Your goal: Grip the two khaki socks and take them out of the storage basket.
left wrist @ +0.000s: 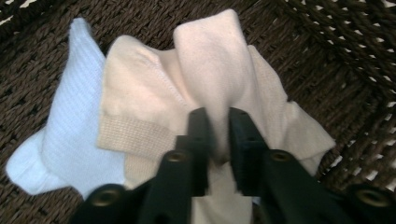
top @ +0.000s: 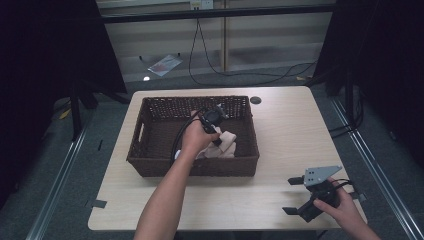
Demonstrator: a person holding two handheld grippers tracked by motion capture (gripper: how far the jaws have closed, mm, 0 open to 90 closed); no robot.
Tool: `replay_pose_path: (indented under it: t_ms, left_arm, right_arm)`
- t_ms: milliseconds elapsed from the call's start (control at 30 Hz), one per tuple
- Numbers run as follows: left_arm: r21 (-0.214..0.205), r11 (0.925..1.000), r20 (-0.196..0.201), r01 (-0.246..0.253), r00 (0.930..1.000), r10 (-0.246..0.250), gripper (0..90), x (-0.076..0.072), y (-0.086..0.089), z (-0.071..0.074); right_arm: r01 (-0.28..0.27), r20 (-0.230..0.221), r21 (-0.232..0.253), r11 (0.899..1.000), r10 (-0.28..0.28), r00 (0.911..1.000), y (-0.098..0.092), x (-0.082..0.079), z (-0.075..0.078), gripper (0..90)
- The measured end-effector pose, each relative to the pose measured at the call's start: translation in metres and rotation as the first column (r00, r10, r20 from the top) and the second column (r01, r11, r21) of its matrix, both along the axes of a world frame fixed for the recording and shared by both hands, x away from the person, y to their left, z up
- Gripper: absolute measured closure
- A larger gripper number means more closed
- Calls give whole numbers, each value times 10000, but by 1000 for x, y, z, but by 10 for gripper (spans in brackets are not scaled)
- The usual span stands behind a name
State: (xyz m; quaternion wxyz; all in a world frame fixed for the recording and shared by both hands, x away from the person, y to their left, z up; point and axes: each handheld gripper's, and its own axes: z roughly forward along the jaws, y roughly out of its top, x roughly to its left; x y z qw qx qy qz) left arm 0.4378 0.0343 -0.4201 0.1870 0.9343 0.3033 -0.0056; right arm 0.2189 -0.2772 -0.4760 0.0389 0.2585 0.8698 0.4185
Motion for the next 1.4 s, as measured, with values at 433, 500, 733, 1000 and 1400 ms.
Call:
replay_pose_path:
  t_ms: [433,500,733,1000,1400]
  left_arm:
    - [-924,9954,-509,-235,9985,189,840,-2,22,47]
    - [-923,9955,-625,-195,9979,137,840,-2,23,54]
    - [-1111,9936,-839,-211,9964,118,839,-6,27,79]
    - [-1192,9928,-956,-150,9954,36,839,-13,35,96]
    - [-1236,9923,-1141,71,9932,-213,838,-24,49,113]
  right_arm:
    - [17,-4,12,10000,-17,10000,0,0,0,22]
    - [39,-34,6,10000,-39,10000,0,0,0,22]
    - [42,-13,6,10000,-42,10000,0,0,0,22]
    - [33,84,45,10000,-33,10000,0,0,0,22]
    - [35,-13,40,10000,-35,10000,0,0,0,22]
